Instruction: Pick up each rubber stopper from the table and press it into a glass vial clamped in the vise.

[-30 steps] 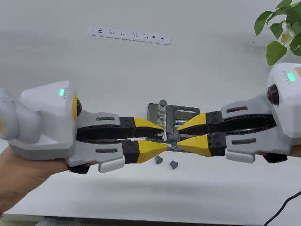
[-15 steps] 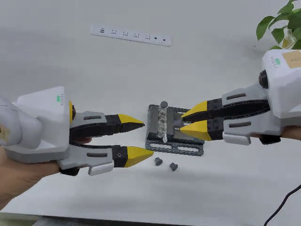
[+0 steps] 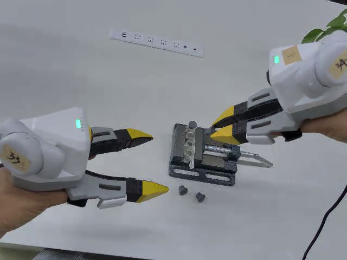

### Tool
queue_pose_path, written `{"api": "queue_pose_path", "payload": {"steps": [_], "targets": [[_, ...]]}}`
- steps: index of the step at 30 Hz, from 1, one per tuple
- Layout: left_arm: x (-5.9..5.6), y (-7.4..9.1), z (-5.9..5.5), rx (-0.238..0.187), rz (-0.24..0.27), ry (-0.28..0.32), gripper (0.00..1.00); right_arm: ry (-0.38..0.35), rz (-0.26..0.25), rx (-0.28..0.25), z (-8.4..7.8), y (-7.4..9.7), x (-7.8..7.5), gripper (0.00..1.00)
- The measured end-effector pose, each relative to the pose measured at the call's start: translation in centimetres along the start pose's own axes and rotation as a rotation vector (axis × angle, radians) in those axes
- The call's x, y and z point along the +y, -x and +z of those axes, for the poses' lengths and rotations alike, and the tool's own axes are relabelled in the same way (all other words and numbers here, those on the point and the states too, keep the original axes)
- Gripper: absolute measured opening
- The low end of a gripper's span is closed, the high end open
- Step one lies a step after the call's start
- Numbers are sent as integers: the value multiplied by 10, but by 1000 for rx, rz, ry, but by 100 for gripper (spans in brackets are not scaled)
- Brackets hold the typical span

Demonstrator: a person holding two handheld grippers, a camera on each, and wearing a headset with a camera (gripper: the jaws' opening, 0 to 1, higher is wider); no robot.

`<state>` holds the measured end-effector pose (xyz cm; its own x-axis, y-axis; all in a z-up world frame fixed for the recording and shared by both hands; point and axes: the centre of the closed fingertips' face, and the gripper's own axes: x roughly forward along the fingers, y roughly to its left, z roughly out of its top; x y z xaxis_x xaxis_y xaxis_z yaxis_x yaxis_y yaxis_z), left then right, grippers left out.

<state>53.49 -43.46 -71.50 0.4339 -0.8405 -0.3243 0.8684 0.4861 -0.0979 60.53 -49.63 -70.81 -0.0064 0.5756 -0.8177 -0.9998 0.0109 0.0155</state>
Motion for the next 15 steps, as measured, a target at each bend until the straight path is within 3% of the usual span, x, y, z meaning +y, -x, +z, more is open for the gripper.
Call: {"api": "queue_pose_path", "payload": {"steps": [6,15], "targets": [[7,1,-8,10,27,-16,64,25,15,95,-4,-14,-17,6],[17,5,-11,-15,56,-5,75,55,53,200,-9,-34,-27,6]]}}
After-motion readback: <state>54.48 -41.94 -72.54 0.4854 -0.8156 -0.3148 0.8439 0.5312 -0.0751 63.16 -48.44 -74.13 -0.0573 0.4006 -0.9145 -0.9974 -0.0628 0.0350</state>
